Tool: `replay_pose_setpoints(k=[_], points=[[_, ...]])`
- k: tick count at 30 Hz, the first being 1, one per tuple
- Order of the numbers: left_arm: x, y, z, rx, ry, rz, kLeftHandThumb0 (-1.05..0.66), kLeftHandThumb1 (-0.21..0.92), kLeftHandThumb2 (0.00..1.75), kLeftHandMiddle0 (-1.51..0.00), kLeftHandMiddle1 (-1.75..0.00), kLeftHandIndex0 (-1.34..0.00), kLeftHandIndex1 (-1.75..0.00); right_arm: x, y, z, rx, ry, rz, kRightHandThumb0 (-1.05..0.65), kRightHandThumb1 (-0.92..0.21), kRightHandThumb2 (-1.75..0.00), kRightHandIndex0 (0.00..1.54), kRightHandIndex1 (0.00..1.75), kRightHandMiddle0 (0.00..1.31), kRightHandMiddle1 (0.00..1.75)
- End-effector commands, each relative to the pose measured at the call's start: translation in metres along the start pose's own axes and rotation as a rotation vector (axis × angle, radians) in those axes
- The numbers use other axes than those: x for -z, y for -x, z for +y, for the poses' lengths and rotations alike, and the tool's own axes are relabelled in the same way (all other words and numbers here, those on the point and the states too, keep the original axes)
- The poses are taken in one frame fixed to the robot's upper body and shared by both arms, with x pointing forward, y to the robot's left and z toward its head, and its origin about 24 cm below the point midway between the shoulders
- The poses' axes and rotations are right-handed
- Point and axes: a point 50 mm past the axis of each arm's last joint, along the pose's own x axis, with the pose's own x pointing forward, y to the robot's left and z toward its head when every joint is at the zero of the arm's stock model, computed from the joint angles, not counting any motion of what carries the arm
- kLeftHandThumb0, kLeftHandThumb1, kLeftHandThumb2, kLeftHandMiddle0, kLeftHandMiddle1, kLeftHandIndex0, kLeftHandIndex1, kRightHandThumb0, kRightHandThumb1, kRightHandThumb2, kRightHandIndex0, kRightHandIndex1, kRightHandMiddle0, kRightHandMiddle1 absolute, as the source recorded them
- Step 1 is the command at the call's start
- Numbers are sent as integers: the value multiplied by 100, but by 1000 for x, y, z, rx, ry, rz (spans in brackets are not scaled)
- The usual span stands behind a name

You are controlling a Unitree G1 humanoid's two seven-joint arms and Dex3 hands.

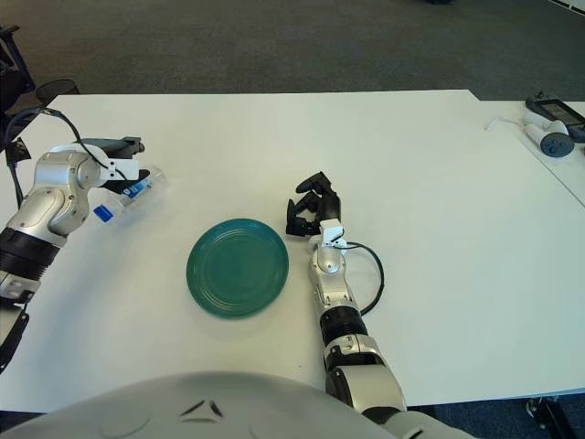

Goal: Put the bottle into the plate.

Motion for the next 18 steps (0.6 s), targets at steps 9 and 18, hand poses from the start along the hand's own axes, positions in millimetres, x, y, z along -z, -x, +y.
replay_pose_setpoints(k=[9,18], points=[[2,8,11,72,-202,-131,-105,92,107,-122,-175,-43,-158,63,42,-17,38,51,346,0,-11,-154,81,166,53,175],[9,1,18,8,-111,14,-105,92,104,-117,-175,-45,-171,63,42,-18,32,48,335,0,-12,-152,79,166,52,175]])
